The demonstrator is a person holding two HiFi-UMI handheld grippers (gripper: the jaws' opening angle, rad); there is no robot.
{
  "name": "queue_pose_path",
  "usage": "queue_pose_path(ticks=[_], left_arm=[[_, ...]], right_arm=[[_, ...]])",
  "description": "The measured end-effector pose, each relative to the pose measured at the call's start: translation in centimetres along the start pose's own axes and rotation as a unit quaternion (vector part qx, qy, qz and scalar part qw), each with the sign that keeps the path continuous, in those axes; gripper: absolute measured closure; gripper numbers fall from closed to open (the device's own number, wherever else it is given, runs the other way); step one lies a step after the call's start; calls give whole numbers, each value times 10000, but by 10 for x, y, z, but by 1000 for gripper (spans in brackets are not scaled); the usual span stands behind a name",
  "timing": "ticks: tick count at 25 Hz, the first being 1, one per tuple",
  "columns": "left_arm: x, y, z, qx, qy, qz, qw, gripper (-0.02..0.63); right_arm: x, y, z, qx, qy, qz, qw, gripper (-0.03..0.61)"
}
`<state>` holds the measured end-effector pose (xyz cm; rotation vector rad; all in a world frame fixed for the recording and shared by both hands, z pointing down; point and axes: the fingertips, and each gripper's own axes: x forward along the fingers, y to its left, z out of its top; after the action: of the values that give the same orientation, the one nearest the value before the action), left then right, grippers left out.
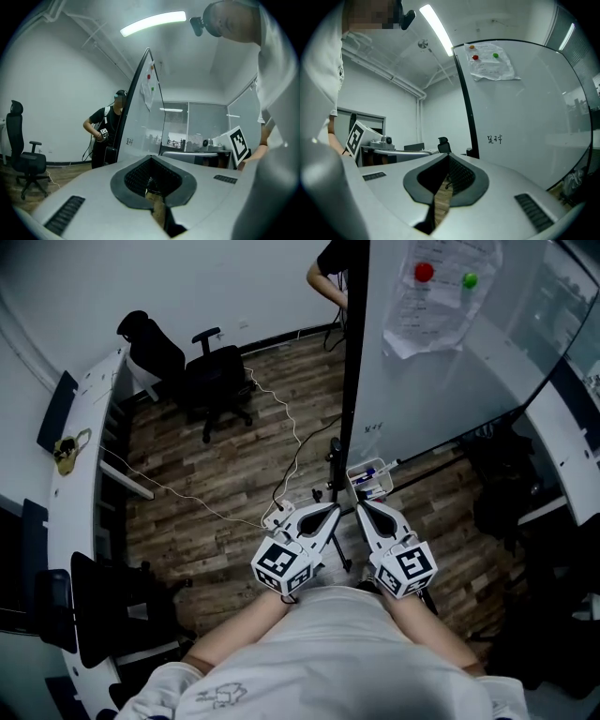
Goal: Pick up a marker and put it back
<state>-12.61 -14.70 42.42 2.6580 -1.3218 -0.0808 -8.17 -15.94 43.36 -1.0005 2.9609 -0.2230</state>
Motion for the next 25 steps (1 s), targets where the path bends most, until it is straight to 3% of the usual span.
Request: queue_pose_path(ticks=[10, 25], left_arm=[[-41, -23, -14, 6, 49, -354, 9994, 609], [-59, -30, -3, 62, -111, -413, 9991, 609]], right_arm=[[-36, 47, -5, -215, -302, -408, 9985, 568], [-38, 70, 7, -536, -372, -355, 9972, 568]])
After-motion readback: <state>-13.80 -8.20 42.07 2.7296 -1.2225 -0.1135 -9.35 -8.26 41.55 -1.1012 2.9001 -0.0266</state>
